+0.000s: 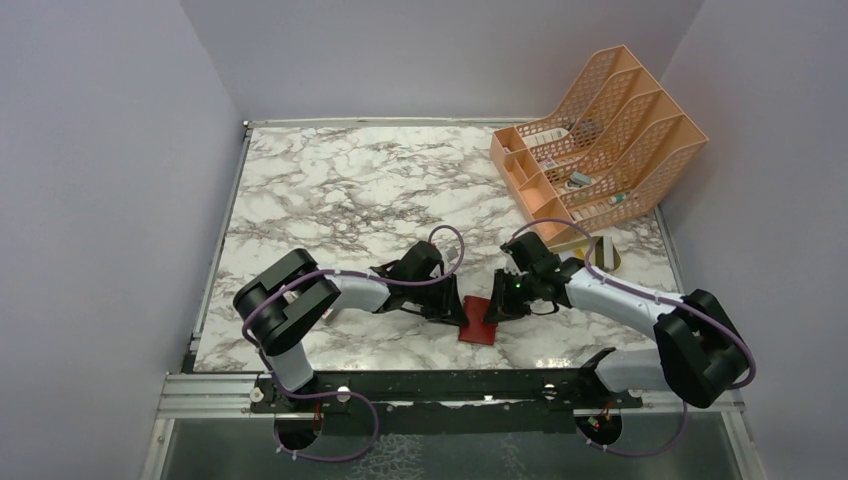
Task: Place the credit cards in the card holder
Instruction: Close the card holder at the center of the board.
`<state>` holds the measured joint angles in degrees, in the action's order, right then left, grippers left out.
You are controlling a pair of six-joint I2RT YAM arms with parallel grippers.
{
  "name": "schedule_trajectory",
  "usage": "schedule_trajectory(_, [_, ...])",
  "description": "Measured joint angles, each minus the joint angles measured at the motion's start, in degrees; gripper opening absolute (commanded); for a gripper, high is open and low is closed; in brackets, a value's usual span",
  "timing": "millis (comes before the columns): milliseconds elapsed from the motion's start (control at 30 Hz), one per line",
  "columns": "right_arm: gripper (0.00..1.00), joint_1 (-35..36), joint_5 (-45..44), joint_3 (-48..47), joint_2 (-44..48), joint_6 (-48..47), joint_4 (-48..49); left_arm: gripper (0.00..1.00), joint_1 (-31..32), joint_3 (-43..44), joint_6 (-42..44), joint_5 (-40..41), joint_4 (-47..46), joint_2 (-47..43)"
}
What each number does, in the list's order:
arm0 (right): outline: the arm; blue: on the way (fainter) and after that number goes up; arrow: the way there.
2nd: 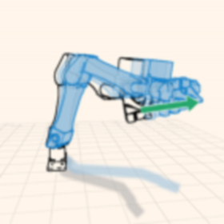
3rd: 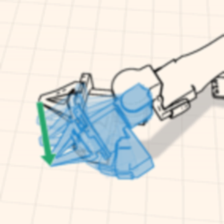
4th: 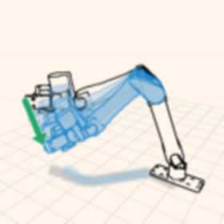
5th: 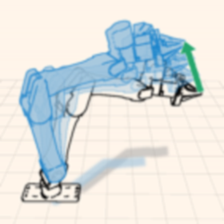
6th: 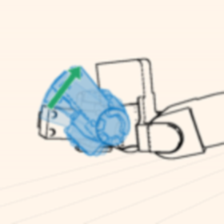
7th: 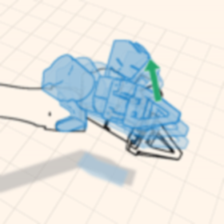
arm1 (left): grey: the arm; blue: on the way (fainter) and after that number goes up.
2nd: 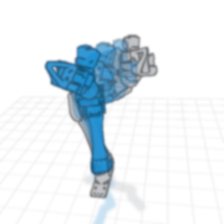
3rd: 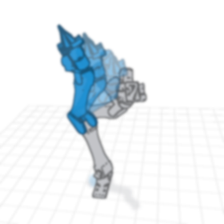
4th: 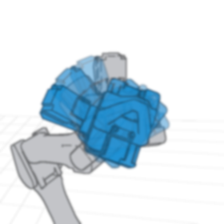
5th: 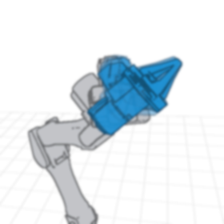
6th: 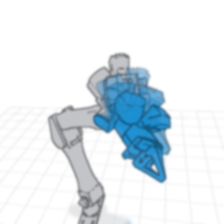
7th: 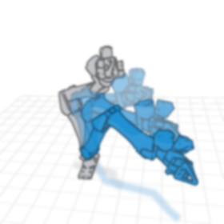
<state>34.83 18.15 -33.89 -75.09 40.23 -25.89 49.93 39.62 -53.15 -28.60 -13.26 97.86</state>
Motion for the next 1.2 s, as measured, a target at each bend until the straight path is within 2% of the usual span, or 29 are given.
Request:
schedule_trajectory(300, [0.09, 0.48, -0.68, -2.47, -2.93, 0.04, -2.49, 0.25, 0.31, -1.60, 0.31, 1.55, -0.68, -2.21])
schedule_trajectory(667, [0.09, 1.88, -2.62, -9.03, -9.57, 0.11, -10.10, 0.25, 0.57, -1.81, 3.61, 7.63, 5.22, -12.66])
schedule_trajectory(767, [0.10, 2.14, -3.08, -9.70, -9.64, 0.20, -10.38, 0.28, 0.11, -1.92, 4.55, 8.96, 6.54, -14.78])
schedule_trajectory(967, [0.21, 2.73, -4.46, -10.49, -8.33, 0.11, -10.99, 0.48, -0.63, -1.79, 7.39, 13.22, 11.93, -19.91])
schedule_trajectory(1067, [0.28, 3.28, -8.07, -10.51, -5.95, -0.20, -10.97, 0.68, -0.85, -0.22, 9.35, 16.92, 16.87, -23.21])
schedule_trajectory(1133, [0.35, 3.26, -10.16, -10.71, -3.19, -0.42, -11.08, 0.78, -0.85, 2.08, 10.78, 19.96, 20.44, -25.44])
schedule_trajectory(1200, [0.42, 3.19, -11.78, -11.58, 0.72, -0.70, -11.23, 0.96, -0.96, 4.33, 11.85, 22.40, 23.08, -27.67])
